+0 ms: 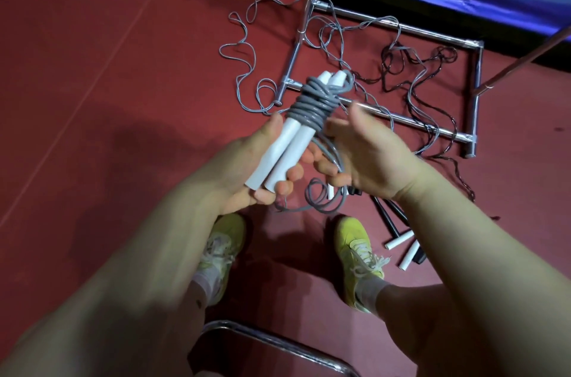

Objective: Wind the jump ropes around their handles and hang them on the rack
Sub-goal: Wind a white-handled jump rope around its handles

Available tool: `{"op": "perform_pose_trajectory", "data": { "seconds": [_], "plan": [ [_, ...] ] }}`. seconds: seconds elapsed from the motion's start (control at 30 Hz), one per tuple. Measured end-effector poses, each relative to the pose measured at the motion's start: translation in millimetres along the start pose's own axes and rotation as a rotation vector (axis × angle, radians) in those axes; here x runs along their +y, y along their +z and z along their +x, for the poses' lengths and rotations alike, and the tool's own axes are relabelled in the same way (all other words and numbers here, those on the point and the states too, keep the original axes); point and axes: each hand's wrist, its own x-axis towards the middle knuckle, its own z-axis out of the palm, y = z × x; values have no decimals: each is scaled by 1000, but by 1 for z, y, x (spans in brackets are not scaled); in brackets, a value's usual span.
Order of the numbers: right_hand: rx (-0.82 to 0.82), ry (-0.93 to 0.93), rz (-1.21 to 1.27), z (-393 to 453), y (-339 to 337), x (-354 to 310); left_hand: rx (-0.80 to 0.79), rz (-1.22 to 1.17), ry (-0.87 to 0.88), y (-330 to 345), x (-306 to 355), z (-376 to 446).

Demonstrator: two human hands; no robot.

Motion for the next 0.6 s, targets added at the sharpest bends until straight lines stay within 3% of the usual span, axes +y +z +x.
{"op": "perform_pose_trajectory", "data": {
  "seconds": [0.13, 0.27, 0.37, 0.47, 0.6],
  "plan": [
    [242, 6, -181, 4, 4, 4, 105, -2, -56, -2, 1, 4],
    [302, 100, -365, 1, 8, -1, 252, 51, -47, -5, 0, 4],
    [324, 212, -644, -1, 10, -5, 334, 159, -72, -2, -3, 6],
    [357, 345, -1080, -4, 13, -10, 452, 268, -56, -4, -5, 8],
    [446, 244, -1448, -12, 26, -15, 513, 294, -16, -11, -2, 10]
  ]
}}
